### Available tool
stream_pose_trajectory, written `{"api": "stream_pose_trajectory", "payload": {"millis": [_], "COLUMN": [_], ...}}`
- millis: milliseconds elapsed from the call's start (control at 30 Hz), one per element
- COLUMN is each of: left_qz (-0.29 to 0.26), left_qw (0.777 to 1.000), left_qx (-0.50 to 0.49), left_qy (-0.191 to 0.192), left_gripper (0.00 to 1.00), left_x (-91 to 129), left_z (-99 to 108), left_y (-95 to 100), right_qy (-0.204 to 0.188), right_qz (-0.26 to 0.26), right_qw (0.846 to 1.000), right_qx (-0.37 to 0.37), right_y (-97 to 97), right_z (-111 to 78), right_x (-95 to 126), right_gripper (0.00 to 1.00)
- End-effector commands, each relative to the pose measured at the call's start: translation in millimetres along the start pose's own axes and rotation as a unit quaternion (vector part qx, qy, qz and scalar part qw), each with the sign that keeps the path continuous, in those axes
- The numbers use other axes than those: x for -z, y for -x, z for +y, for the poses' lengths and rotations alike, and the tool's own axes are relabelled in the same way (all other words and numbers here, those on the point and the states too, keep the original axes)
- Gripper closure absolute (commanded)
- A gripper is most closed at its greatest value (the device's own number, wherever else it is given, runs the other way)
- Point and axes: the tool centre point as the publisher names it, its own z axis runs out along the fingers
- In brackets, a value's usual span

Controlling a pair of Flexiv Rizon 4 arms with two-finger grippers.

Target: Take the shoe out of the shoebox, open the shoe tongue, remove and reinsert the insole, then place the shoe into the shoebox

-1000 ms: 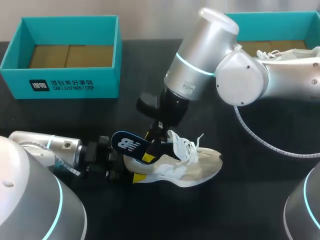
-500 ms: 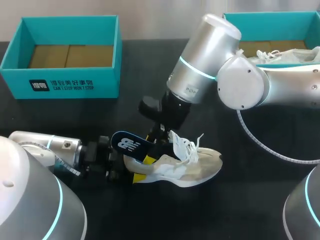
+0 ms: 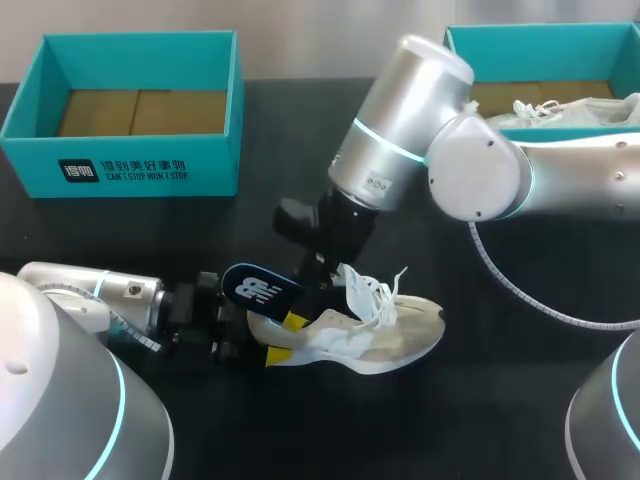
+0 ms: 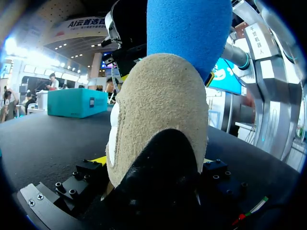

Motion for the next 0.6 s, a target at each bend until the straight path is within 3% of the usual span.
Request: {"api": "stream_pose_trajectory", "payload": {"millis": [33,100,600], "left_qz": [-0.001,-0.001,-0.001], "left_qw": [1.0,1.0,1.0], "left_qx": [0.0,0.0,0.0], "left_qy": [0.0,0.0,0.0], "left_gripper": [1.0,1.0,1.0], "left_x": [-1.9,-1.9,-1.9], "left_z": [3.8,3.8,3.8], "left_y": [1.5,1.5,1.5], "right_qy": [0.001,0.006,0.025], "right_qz": [-0.008,-0.011,-0.019], "right_qw": [1.0,1.0,1.0], "right_qx": [-0.005,-0.008,-0.003], "right_y": [-1.9,-3.2,5.5], "right_z": [2.6,1.2,-2.8], "right_x": [-1.6,0.0,10.3], "right_gripper": [0.43,0.51,0.58]}}
